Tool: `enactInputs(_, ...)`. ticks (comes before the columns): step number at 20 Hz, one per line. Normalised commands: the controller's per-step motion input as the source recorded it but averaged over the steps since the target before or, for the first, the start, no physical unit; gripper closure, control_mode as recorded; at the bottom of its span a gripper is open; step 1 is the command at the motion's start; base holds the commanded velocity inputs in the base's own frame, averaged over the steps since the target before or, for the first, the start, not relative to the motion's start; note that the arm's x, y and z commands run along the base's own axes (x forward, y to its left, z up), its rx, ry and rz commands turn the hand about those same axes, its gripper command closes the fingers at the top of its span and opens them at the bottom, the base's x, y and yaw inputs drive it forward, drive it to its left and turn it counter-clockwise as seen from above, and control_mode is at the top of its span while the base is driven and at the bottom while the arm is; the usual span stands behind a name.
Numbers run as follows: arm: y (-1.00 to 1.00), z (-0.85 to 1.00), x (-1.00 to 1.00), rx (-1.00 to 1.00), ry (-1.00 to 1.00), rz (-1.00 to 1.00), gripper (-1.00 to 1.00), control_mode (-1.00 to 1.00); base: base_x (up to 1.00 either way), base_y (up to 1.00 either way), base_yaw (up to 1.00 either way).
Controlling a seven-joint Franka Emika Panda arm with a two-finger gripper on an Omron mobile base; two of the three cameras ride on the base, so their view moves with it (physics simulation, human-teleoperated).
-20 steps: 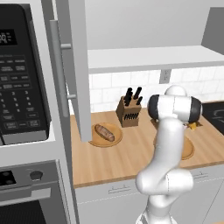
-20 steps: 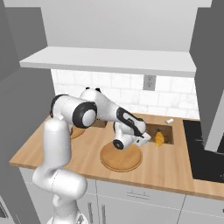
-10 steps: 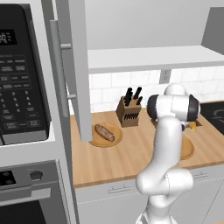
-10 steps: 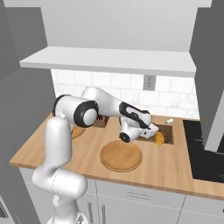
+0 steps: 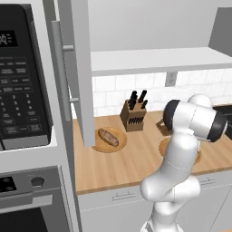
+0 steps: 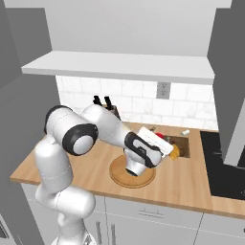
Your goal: From the different types of pastries on the counter, select a croissant and place it on the cutting board. Then retrieve a jar of jam from the cabinet and place it alongside the croissant on the cutting board.
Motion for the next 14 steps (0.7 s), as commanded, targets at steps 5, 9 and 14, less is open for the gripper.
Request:
enactInputs(5,0.0,0.99,-0.31,-0.01,-0.12,-0.04,-1.0,-1.0,0.0,0.0,0.0)
enactInputs(9,0.0,1.0,-0.47,0.0,-0.19,-0.01,-1.0,-1.0,0.0,0.0,0.0)
enactInputs(14,0.0,1.0,-0.7,0.02,-0.3,0.0,-1.0,-1.0,0.0,0.0,0.0)
